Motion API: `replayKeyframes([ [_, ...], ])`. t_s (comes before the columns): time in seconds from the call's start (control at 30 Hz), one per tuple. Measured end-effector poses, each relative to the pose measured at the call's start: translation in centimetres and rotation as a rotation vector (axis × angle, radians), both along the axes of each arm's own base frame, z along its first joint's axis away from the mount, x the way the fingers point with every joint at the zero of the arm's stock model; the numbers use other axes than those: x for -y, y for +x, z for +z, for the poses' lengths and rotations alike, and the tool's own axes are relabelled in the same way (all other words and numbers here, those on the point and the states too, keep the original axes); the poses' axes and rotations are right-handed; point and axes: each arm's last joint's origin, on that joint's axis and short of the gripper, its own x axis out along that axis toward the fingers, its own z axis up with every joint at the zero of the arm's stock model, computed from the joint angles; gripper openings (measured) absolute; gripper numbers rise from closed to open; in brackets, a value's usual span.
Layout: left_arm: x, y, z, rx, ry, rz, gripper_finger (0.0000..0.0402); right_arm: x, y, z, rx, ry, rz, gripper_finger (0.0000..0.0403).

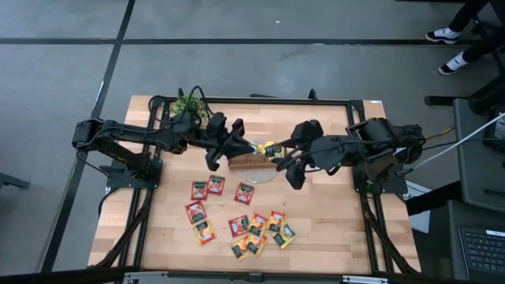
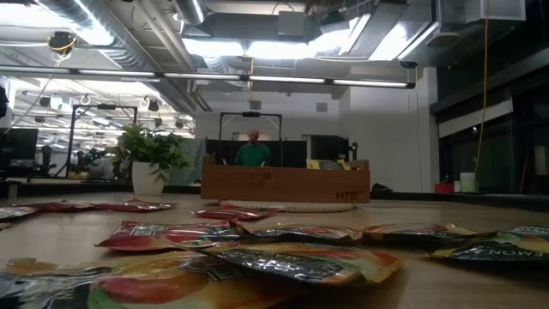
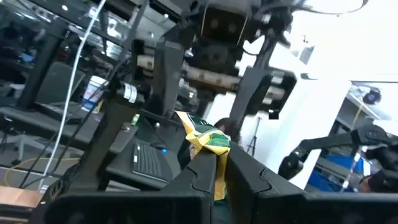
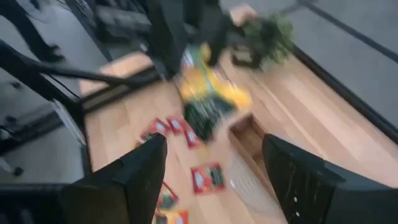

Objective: Pick & Place Tea
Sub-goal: Put the yellow tea bag into the right section of the wooden organizer

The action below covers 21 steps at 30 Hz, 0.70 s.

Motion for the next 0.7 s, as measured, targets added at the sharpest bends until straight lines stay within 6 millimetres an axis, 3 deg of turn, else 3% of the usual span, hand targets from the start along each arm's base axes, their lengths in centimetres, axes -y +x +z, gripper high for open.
replayKeyframes([
  [0.7, 0.4, -0.3, 0.6, 0.084, 0.061, -0.031, 0.0015, -0.1, 1.6, 0.2, 0.089, 0.068, 0.047, 0.0263],
])
